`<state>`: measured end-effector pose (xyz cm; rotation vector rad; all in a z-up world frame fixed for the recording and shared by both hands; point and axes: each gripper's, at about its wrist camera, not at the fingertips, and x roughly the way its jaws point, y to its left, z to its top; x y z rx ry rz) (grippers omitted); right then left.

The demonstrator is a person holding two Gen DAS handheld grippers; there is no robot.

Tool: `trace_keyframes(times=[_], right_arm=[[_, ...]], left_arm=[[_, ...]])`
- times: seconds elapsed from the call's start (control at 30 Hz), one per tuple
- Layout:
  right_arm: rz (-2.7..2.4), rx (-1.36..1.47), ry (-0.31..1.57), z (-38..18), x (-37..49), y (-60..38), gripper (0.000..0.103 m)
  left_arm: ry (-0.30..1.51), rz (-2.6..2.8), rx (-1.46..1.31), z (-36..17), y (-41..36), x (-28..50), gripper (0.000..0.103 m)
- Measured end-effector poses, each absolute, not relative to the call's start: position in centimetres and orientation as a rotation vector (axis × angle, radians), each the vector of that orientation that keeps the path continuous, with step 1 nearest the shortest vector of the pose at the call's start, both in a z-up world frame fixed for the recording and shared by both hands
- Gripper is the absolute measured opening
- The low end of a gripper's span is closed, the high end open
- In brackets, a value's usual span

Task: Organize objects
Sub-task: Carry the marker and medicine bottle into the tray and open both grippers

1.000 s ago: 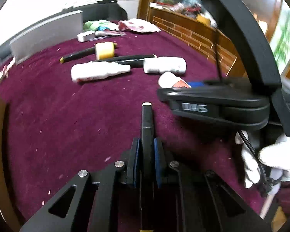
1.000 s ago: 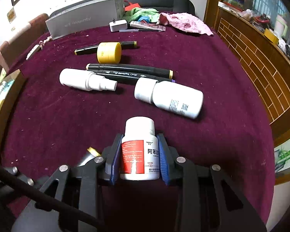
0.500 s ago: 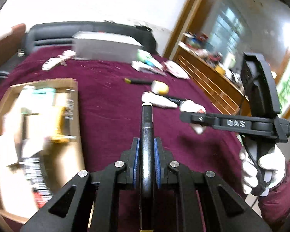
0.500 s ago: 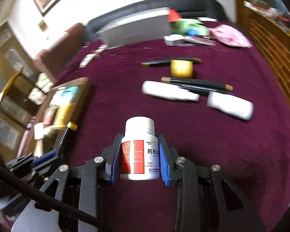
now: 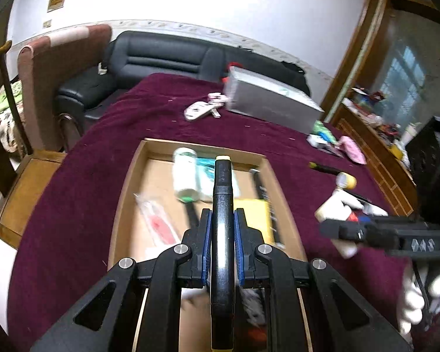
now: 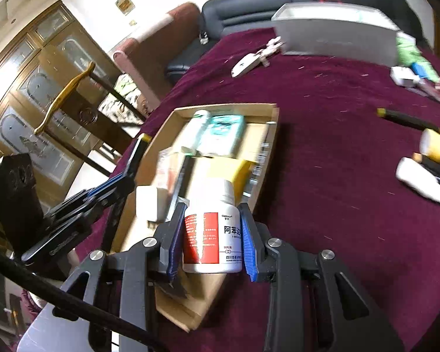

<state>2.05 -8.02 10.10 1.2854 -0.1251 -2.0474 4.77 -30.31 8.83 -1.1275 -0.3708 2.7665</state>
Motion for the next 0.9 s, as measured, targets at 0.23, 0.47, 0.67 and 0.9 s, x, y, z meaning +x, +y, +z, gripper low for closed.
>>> trace_keyframes(times=[0.23,0.47,0.67,0.9], right_arm=[[-1.981,1.374,-0.121,7.8,-0.8,-13.6,0.032],[-1.955,1.437,-0.074,5.5,-2.0,-16.8,0.033],[-1.963,1.459,-0.018,4.1,-2.5,-18.4,0.032],[-1.978,1.449,0.009,3.3,-2.8,-19.1,0.033]], left_arm=[[-0.441,2.751,-1.242,6.2,-32.9,-0.6,0.011],[-0.518,2.701,-1.356,3.9,-34.4,-4.0,0.011],[-0.581,2.672,-1.389,2.6,-35.2,-5.2,0.011],[-0.664,2.678,-1.354,2.8,-36.1,-4.9,0.013]])
